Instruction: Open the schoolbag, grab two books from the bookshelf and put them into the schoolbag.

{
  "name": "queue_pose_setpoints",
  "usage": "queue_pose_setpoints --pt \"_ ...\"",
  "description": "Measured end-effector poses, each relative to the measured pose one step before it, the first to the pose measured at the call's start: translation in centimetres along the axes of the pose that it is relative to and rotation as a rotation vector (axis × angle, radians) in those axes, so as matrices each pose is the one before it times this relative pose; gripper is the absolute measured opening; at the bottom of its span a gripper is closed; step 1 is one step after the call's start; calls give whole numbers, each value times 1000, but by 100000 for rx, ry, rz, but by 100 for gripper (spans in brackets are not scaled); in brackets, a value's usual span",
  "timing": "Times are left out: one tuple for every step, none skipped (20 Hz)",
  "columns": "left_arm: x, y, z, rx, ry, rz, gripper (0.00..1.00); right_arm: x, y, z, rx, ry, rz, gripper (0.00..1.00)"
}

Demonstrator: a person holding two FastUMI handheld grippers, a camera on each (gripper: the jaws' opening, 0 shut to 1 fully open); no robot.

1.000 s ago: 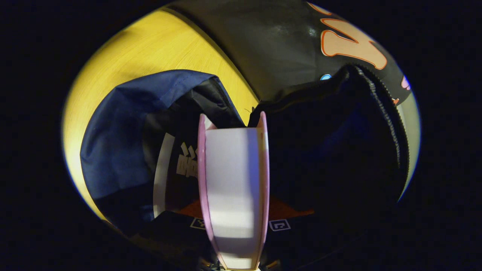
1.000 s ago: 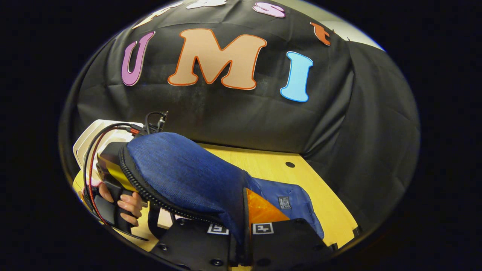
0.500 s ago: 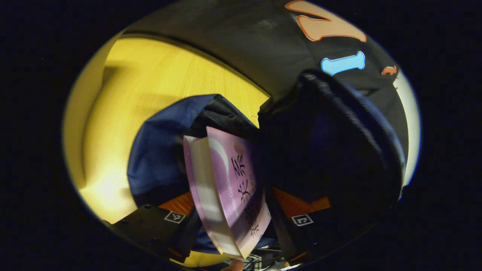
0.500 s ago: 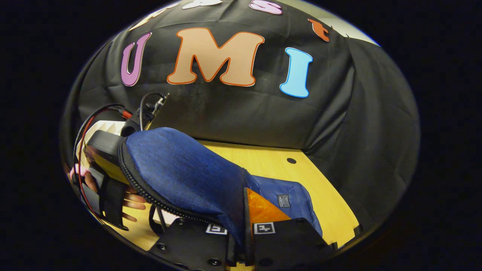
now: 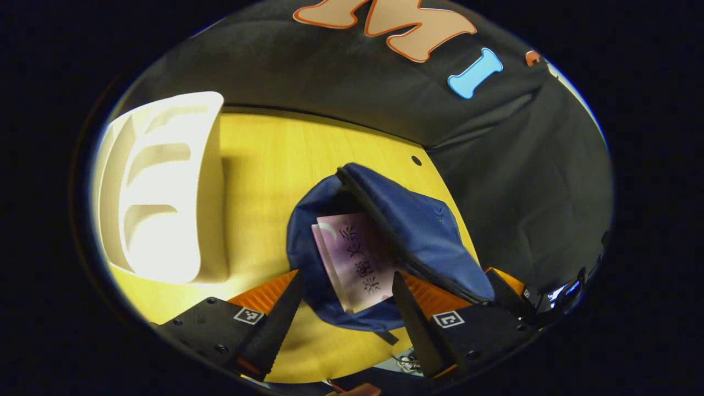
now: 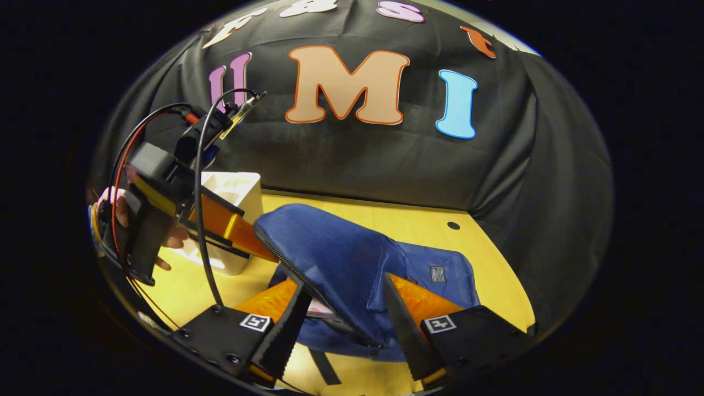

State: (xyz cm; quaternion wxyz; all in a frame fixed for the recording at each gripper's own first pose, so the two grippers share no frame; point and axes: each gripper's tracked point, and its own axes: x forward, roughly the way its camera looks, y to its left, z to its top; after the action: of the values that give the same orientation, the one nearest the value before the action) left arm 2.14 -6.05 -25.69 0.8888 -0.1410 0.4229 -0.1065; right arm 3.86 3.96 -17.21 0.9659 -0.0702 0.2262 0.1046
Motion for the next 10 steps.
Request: queue_pose_setpoints --pt "-1100 219 -62 1230 -967 962 95 -1013 370 45 1427 -75 1200 94" --pt "-1215 449 183 1084 -1261 1973 95 -1032 248 498 1314 -1073 334 96" --pt "-789 320 59 928 -1144 1577 95 -1225 100 571 1220 -1581 114 92" --pt "-1109 210 226 1204 -1220 1061 95 -1055 123 844 635 -2189 -395 96" --pt "-1106 190 668 667 -2776 1129 95 -869 -141 801 304 -2515 -1838 96" --pt "-1072 -61 677 654 -2639 673 95 -904 -153 988 793 -2445 -1341 96" --pt "-855 -141 380 529 -2998 812 95 -808 -167 812 1684 -2284 -1005 97" --pt "-947 -158 698 196 -3600 525 95 -545 -99 927 2026 -2424 -1149 98" --pt "-786 -91 922 165 -3764 504 95 -485 -160 854 1684 -2464 -1509 96" --pt "-698 79 1077 466 -3801 1017 94 -332 -358 927 1277 -2408 -2057 97"
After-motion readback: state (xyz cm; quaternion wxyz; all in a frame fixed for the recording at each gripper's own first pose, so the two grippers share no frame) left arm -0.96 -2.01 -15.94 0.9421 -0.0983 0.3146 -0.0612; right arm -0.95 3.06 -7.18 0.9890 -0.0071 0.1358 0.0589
